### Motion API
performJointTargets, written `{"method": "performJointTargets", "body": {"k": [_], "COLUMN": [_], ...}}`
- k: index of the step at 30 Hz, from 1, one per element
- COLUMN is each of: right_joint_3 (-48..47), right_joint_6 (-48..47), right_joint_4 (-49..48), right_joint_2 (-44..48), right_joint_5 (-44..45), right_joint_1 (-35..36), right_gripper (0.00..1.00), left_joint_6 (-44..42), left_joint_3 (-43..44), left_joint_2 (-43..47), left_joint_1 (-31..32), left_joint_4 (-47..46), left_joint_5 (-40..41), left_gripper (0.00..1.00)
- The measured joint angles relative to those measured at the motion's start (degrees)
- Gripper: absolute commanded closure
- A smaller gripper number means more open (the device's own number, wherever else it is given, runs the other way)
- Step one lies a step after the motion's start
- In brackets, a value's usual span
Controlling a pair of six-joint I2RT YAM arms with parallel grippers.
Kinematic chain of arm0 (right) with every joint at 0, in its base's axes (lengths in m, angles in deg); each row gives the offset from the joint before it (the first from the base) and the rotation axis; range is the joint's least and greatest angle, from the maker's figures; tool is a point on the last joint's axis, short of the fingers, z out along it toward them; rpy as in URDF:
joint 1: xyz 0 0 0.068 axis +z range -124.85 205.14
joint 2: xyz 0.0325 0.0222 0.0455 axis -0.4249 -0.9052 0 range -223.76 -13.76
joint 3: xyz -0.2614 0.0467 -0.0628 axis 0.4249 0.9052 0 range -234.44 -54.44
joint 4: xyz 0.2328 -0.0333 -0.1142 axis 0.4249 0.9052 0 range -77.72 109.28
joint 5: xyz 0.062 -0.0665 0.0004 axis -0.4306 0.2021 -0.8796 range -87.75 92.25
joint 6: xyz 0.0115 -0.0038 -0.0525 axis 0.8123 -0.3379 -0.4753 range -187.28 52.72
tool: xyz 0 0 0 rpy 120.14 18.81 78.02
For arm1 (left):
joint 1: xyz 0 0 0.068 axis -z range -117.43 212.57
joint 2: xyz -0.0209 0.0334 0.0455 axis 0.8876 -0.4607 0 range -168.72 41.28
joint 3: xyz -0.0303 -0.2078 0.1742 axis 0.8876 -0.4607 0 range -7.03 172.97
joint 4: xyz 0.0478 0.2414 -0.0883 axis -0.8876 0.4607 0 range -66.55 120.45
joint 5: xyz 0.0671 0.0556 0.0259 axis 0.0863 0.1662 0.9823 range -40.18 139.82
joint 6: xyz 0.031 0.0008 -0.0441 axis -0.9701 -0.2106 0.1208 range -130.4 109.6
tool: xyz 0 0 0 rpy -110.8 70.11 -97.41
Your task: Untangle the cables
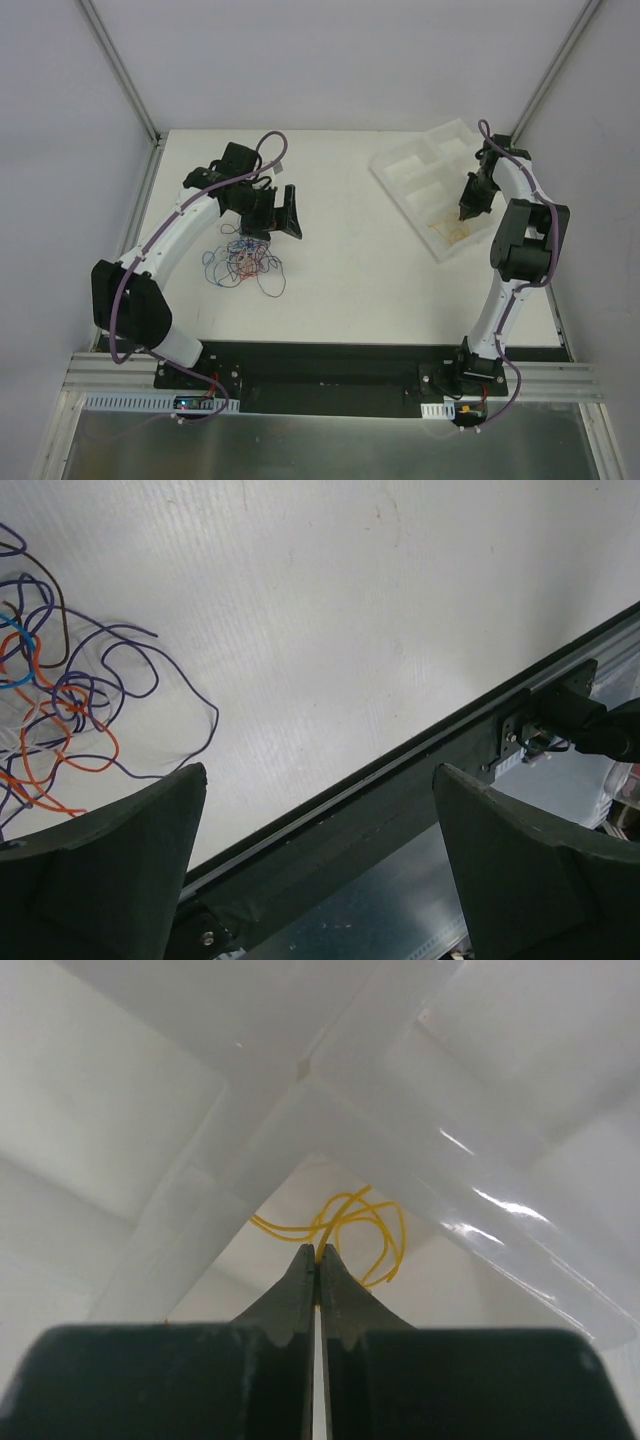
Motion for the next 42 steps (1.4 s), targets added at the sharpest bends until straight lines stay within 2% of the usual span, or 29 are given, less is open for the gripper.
{"method": "performJointTargets", "body": {"k": [2, 3, 4, 5, 6, 8, 10, 15, 16, 17, 19, 21, 24, 27, 29, 31, 35, 42], "right_joint_3": [0.4, 1.1, 2.1, 3.2, 4.0, 4.7, 4.7, 5.4, 5.4, 5.5, 6.3, 8.7, 14.1, 19.8, 22.4, 23.8, 27.6, 30.0], "right_joint_6": [0.1, 0.1, 0.2, 0.3, 0.5, 0.4, 0.4, 0.4, 0.4, 0.4, 0.5, 0.5, 1.3, 2.4, 2.4, 2.4, 2.5, 2.9], "right_joint_4": [-0.1, -0.2, -0.2, -0.1, 0.3, 1.9, 3.0, 5.0, 5.7, 6.2, 6.5, 6.5, 5.7, 5.0, 5.0, 5.0, 4.6, 3.9], "right_joint_2": [-0.3, -0.3, 0.0, 0.4, 0.8, 1.5, 2.9, 10.0, 11.7, 13.5, 17.1, 21.2, 28.0, 34.0, 35.9, 36.1, 36.1, 37.7], "right_joint_5": [0.0, 0.1, 0.3, 0.7, 1.1, 1.6, 2.0, 3.0, 3.5, 4.2, 5.0, 5.3, 2.8, -1.4, -3.6, -4.5, -5.2, -6.1], "right_joint_1": [0.2, 0.3, 0.6, 0.9, 1.4, 2.1, 2.7, 3.5, 3.7, 4.0, 4.8, 6.8, 12.9, 21.6, 25.7, 27.9, 28.7, 28.8], "right_gripper": [0.96, 0.87, 0.69, 0.56, 0.48, 0.36, 0.31, 0.27, 0.27, 0.27, 0.27, 0.27, 0.27, 0.27, 0.28, 0.28, 0.28, 0.28], "left_joint_6": [0.6, 1.4, 1.9, 2.5, 3.3, 4.8, 6.6, 10.7, 11.2, 11.7, 12.2, 12.1, 11.4, 11.1, 11.8, 13.1, 16.4, 24.4], "left_joint_3": [-0.8, -1.3, -1.6, -1.8, -2.3, -3.1, -4.5, -7.8, -8.4, -8.8, -10.1, -11.1, -12.5, -13.8, -15.2, -17.6, -23.0, -28.4], "left_joint_2": [1.3, 2.2, 3.1, 3.7, 4.6, 5.9, 6.6, 6.9, 7.1, 7.3, 8.0, 8.0, 5.6, 1.4, 0.0, 0.2, 0.7, 1.2], "left_joint_1": [0.0, 0.0, 0.0, -0.1, -0.2, -1.2, -3.6, -10.8, -11.4, -11.7, -11.7, -11.7, -11.1, -8.8, -7.0, -5.5, -4.5, -4.0], "left_joint_4": [0.0, 0.0, 0.2, 0.1, 0.0, 0.0, 0.0, 0.0, 0.0, 0.0, -0.1, -0.1, -0.4, -0.5, -0.6, -1.2, -4.5, -10.8], "left_joint_5": [1.2, 2.3, 3.5, 4.5, 6.1, 7.6, 8.2, 11.0, 12.1, 12.6, 13.7, 13.4, 12.6, 13.1, 13.3, 13.3, 13.3, 15.6], "left_gripper": [0.04, 0.04, 0.04, 0.04, 0.04, 0.05, 0.05, 0.08, 0.15, 0.29, 0.46, 0.51, 0.46, 0.3, 0.25, 0.27, 0.41, 0.5]}}
